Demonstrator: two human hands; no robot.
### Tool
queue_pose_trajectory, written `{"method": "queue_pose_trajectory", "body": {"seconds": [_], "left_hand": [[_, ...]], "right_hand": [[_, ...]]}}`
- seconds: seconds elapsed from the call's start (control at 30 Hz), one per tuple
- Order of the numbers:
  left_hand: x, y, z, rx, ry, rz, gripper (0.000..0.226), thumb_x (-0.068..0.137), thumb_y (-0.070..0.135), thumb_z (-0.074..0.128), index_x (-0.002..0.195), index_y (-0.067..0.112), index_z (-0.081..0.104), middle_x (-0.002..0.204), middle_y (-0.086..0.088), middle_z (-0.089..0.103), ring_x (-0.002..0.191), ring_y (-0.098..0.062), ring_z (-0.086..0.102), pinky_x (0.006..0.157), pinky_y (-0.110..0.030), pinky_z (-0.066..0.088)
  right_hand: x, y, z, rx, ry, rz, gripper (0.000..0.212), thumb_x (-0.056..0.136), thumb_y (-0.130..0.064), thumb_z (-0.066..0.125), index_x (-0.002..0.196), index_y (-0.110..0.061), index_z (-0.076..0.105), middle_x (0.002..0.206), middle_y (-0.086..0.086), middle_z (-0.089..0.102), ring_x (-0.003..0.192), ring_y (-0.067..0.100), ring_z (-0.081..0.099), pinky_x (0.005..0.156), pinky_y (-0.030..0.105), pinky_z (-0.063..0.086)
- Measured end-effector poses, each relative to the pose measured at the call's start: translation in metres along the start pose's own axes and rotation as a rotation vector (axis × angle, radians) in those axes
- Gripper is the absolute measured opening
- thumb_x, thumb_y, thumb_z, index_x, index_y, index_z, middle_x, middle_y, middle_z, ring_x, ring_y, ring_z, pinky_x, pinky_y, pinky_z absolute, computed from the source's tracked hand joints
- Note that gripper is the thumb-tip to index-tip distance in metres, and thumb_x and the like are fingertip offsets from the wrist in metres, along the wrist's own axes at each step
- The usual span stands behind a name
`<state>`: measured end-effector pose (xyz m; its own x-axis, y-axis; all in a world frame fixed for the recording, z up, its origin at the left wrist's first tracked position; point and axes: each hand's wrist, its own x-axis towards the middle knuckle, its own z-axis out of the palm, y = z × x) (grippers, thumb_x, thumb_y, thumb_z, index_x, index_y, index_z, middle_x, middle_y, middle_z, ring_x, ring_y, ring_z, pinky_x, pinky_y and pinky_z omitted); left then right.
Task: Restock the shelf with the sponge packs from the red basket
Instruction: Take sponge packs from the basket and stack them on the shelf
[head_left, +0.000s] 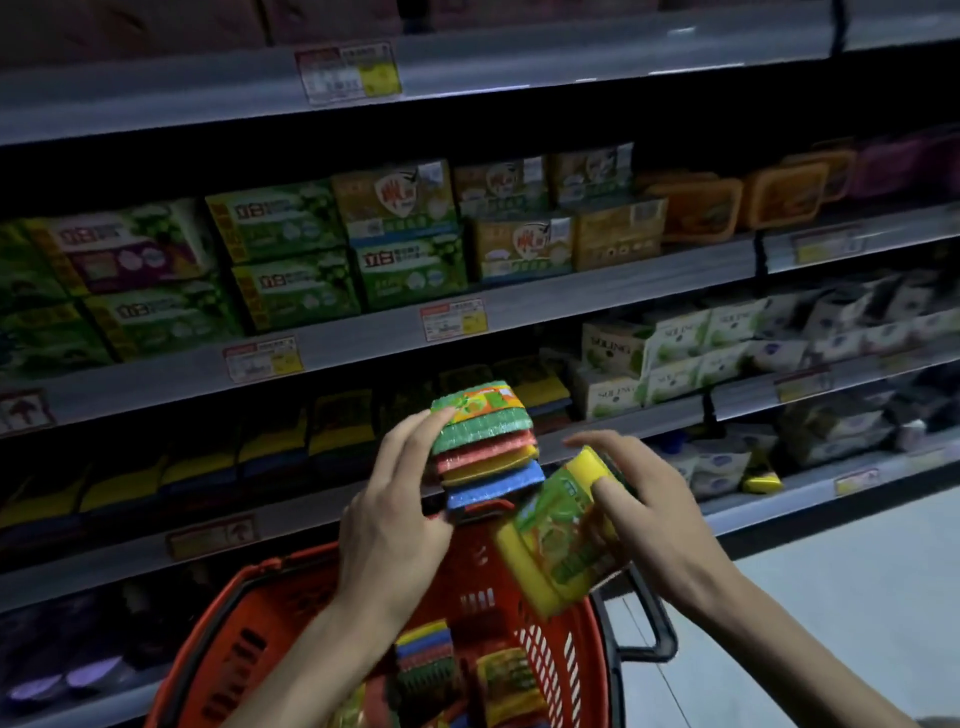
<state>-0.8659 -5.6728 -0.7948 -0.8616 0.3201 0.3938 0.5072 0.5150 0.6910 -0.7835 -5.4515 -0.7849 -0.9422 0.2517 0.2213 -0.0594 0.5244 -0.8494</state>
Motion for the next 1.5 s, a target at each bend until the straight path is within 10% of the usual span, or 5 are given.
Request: {"method": "queue_pose_trajectory", "body": {"seconds": [0.23,0.47,0.67,0.87,1.5], "left_hand": [[0.03,0.006,0.022,0.165,0.084,0.173,0.098,0.074,-0.014,0.076,0.151,0.038,0.042,0.158,0.01,0.039,0.103,-0.022,0.071,0.072,-0.038,0.066],[0.042,0.007,0.047,0.178,0.053,0.203,0.104,0.073,-0.016,0.074,0.149,0.044,0.038,0.151,0.006,0.037,0.101,-0.02,0.066,0.068,-0.038,0.065],[0.042,0.004,0.058,-0.137,-0.016,0.099,0.093,0.089,-0.015,0.061,0.152,0.049,0.037,0.139,0.013,0.039,0.123,-0.008,0.057,0.089,-0.017,0.057],[0.033,0.013,0.065,-0.597,-0.004,-0.137,0.047,0.099,0.007,0.064,0.138,0.032,0.055,0.13,0.009,0.069,0.118,-0.005,0.067,0.098,-0.027,0.057],[0.045,0.009,0.097,-0.494,0.221,-0.284,0.033,0.098,0.014,0.069,0.127,0.029,0.073,0.122,0.017,0.071,0.115,0.0,0.066,0.099,-0.032,0.057]], "right_hand": [[0.011,0.005,-0.003,-0.022,-0.033,0.047,0.038,0.09,-0.059,0.044,0.095,-0.028,0.066,0.09,-0.007,0.065,0.086,0.007,0.063,0.077,0.039,0.055],[0.019,0.013,-0.009,0.273,-0.034,0.095,0.042,0.079,-0.053,0.075,0.117,-0.062,0.061,0.101,-0.007,0.075,0.09,0.008,0.075,0.079,0.032,0.063],[0.023,0.019,-0.005,0.399,-0.048,0.122,0.051,0.076,-0.055,0.075,0.123,-0.062,0.056,0.1,-0.02,0.074,0.093,0.004,0.075,0.079,0.027,0.061],[0.024,0.03,0.0,0.415,-0.033,0.134,0.054,0.079,-0.058,0.078,0.129,-0.057,0.057,0.101,-0.016,0.075,0.094,0.009,0.075,0.091,0.042,0.061],[0.051,0.072,0.017,0.551,-0.019,0.129,0.062,0.075,-0.055,0.077,0.135,-0.05,0.061,0.123,0.003,0.067,0.106,0.031,0.071,0.093,0.049,0.06]]}}
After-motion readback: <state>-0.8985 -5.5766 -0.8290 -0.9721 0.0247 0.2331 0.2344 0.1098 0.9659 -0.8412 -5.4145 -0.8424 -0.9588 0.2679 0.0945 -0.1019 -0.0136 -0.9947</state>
